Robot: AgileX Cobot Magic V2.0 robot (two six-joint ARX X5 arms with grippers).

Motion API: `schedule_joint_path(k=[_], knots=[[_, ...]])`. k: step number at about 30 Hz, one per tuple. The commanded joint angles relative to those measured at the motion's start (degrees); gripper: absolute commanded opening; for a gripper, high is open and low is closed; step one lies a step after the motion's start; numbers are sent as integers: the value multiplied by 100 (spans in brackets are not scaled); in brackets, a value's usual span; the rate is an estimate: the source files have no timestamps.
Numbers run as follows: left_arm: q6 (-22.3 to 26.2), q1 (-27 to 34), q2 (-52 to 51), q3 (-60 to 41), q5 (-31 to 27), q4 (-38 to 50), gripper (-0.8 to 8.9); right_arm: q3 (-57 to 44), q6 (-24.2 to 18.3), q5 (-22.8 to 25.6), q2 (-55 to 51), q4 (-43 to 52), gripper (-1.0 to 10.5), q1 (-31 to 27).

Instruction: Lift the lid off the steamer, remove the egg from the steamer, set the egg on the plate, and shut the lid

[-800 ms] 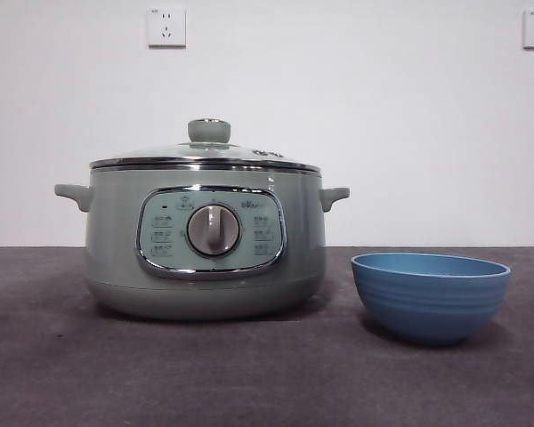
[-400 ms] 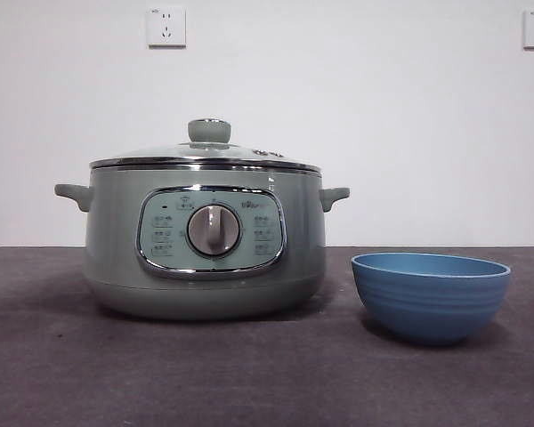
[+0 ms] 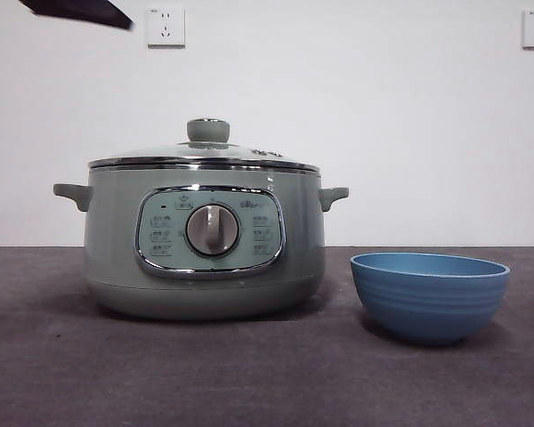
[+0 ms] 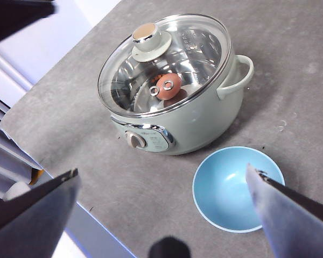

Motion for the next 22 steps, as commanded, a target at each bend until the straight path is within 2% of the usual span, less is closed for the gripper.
schedule_joint_path(k=[1,8,18,21,22], knots=[[175,-149,479,142,-210,258,535,9,33,-7,-2,-9,568,13],[280,-330,1318,216,-501,890,535,9,31,-2,-2,-107,567,13],[295,-573,2024,216,-835,999,533,9,28,0,0,-116,567,13],[299,-671,2024,216,-1102,1047,529,9,28,4,0,-116,567,13],[297,-671,2024,216,-1104,1038,499,9,28,4,0,-116,567,13]])
